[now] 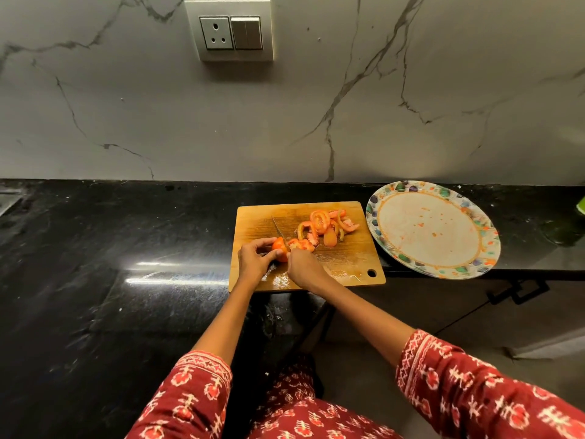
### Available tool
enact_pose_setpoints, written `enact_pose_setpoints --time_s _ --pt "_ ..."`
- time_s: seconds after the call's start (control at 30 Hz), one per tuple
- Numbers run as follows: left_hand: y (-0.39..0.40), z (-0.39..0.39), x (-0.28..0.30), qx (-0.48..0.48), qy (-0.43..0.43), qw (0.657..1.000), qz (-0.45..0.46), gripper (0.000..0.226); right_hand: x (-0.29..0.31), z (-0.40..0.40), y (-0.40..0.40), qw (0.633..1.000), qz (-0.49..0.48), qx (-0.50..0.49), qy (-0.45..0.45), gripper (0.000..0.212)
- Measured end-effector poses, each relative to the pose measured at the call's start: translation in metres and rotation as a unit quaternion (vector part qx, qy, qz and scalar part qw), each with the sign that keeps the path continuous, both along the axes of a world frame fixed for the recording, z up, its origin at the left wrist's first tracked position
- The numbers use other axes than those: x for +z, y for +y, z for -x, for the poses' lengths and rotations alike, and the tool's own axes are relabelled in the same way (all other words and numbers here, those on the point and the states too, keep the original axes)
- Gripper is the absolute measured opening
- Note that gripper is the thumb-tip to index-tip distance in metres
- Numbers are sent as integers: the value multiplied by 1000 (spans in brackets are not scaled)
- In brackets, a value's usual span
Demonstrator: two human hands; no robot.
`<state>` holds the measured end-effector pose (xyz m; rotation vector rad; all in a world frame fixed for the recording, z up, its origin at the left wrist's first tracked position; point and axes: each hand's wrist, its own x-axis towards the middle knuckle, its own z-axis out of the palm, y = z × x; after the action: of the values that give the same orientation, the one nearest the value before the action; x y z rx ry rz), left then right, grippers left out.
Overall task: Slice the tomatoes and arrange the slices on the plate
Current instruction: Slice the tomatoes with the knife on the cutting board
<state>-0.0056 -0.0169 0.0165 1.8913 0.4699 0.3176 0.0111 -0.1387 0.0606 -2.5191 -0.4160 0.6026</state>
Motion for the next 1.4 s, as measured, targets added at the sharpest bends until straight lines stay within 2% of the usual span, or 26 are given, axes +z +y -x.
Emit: enact_pose_setpoints --time_s 0.23,0.63,0.97,1.03,1.1,1.27,1.4 --pt "-2 0 0 -3 -5 1000 -9 37 -14 16 -16 999 -33 10 -30 26" --pt "2 0 0 -6 0 1000 -5 36 -27 8 -5 1000 -22 0 -5 27" --pt "2 -2 0 5 9 1000 -17 34 -25 13 -6 1000 6 -13 5 25" --pt "3 -2 0 9 7 1000 -19 34 -29 26 -19 1000 26 15 8 17" --pt "4 -2 -1 5 9 1000 -15 34 -33 38 -36 998 43 39 17 18" --pt "-3 1 2 4 6 1000 -22 34 -28 47 -63 999 36 32 11 28" --pt "-3 2 2 6 11 1000 -12 35 -20 39 -57 1000 -11 -7 -9 27"
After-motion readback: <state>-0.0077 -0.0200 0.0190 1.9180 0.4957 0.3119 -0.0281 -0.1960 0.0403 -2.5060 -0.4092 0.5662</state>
